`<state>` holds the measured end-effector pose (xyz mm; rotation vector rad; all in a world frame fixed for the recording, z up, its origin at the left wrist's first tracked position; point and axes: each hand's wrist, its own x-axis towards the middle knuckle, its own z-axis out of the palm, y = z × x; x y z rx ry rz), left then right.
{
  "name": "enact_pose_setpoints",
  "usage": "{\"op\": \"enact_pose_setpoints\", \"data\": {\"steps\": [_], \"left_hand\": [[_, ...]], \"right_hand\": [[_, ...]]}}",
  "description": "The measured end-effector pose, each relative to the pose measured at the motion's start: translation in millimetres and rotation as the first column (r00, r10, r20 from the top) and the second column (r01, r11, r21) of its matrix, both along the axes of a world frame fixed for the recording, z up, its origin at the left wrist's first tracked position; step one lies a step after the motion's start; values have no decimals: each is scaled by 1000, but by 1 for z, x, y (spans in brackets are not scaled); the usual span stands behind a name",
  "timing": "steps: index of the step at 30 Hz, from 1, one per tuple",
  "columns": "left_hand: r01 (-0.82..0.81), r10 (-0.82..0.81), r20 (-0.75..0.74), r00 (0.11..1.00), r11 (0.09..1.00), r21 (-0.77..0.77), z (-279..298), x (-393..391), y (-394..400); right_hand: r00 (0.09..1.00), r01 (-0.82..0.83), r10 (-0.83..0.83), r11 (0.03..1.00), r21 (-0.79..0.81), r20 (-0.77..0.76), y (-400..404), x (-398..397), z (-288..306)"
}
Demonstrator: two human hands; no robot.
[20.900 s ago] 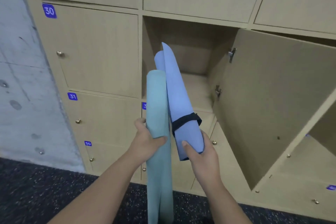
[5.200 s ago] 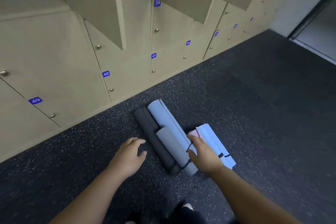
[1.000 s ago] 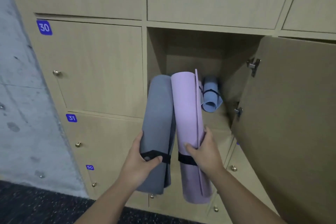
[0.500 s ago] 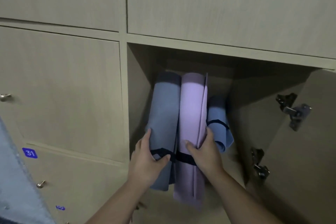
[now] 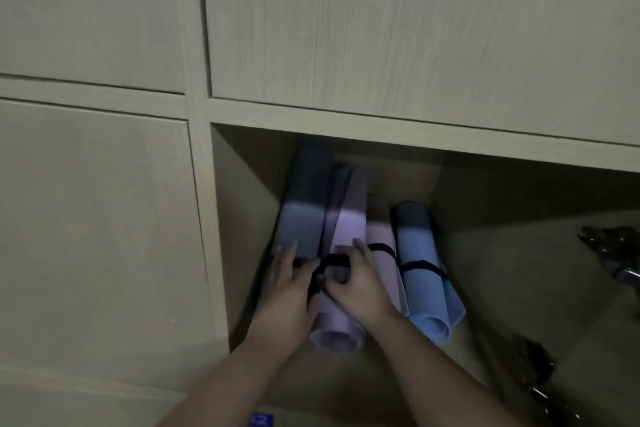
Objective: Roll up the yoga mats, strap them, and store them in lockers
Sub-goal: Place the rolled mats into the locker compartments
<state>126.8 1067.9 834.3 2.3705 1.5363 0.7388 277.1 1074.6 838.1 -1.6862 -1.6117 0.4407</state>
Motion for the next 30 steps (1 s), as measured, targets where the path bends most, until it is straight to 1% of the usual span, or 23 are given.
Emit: {"op": "enact_pose_setpoints", "data": {"steps": [2,4,6,9,11,12,14,16,18,20,22,24,27,28,30], "left_hand": [[60,-59,-25,998,998,36,-15,-6,1],[92,-92,-12,996,991,93,-28,-13,2],[70,-72,8,997,982,174,-40,-19,5],[8,-24,44,999,939,343,-45,-18,6],[-43,14,79,997,922,384,-40,-13,6],[-62,21,118,993,930,361,-38,-11,7],[-66,18,168,986,956,285,-33,-7,10],[-48,-6,174,985,952,301,-29,-3,14],[-27,-30,176,984,949,314,-21,3,16],[-34,-21,169,985,948,316,-12,8,22],[-81,29,180,983,955,285,-7,12,32],[-116,73,183,980,964,238,-7,13,44],[-78,57,128,990,983,169,-15,14,47],[-74,58,109,992,985,159,-18,14,45],[-75,64,73,995,984,159,-24,13,38]], "right_hand": [[996,-53,52,999,3,68,-3,1,-4],[989,-75,74,997,-2,129,-8,7,-4],[973,-84,85,996,-12,214,-13,14,-1],[949,-108,117,993,-48,291,-23,22,4],[932,-139,161,986,-90,324,-31,27,7],[927,-136,163,985,-101,337,-34,29,7],[925,-84,106,994,-76,366,-37,32,6],[924,13,1,999,-34,383,-39,35,8],[907,116,-88,992,-44,411,-39,37,12],[895,172,-125,982,-72,429,-38,40,14],[905,162,-108,982,-98,412,-38,42,14],[932,85,-28,986,-143,362,-41,43,12],[957,-46,117,965,-258,265,-48,43,9],[954,-62,141,957,-284,264,-48,43,7],[938,-56,148,957,-284,313,-48,43,3]]}}
